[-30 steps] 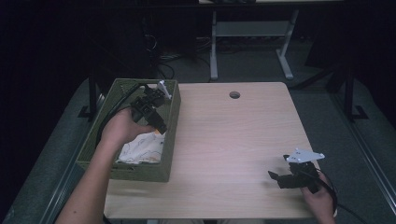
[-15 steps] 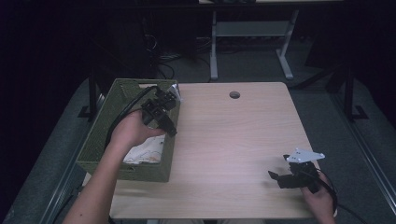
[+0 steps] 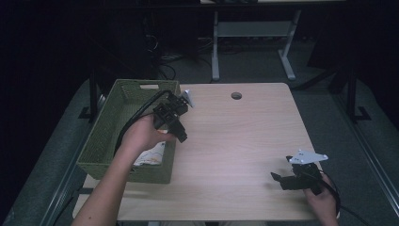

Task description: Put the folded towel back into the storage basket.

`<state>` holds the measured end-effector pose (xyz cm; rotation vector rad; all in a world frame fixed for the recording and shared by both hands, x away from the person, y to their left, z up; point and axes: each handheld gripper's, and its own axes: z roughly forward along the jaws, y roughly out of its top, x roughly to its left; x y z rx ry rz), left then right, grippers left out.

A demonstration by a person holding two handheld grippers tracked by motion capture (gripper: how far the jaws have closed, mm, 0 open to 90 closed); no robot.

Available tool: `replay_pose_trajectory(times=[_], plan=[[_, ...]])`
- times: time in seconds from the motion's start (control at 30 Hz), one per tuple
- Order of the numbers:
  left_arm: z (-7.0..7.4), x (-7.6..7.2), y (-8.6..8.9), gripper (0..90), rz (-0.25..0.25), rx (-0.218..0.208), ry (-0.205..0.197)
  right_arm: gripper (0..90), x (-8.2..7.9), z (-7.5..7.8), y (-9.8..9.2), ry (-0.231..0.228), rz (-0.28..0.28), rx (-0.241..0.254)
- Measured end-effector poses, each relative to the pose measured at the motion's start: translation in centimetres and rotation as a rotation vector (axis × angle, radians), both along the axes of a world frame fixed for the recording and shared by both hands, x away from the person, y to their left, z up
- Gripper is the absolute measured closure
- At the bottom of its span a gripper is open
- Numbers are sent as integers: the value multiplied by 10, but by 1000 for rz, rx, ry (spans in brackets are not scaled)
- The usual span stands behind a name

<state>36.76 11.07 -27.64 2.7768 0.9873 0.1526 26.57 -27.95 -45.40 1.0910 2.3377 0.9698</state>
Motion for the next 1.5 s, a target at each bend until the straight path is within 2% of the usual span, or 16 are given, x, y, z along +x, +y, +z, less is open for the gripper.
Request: replay_pose_trajectory(times=[0.2,0.5,0.77,0.97,1.07,1.37,1.5], plan=[[-2,-2,-10,392,-7,-17,10,138,0,0,0,0,0,0],[-8,-4,-25,383,-33,-19,18,138,0,0,0,-1,0,2],[-13,-7,-39,372,-51,-29,12,138,0,0,-2,-4,-1,3],[-17,-9,-49,365,-71,-20,13,138,0,0,-2,-3,-1,4],[-18,-10,-53,360,-74,-37,19,138,0,0,-2,-2,-1,3],[-24,-13,-67,355,-97,-42,22,138,-1,0,-3,-1,-6,7],[-27,-15,-74,346,-112,-29,31,138,-1,0,-3,-3,-8,5]])
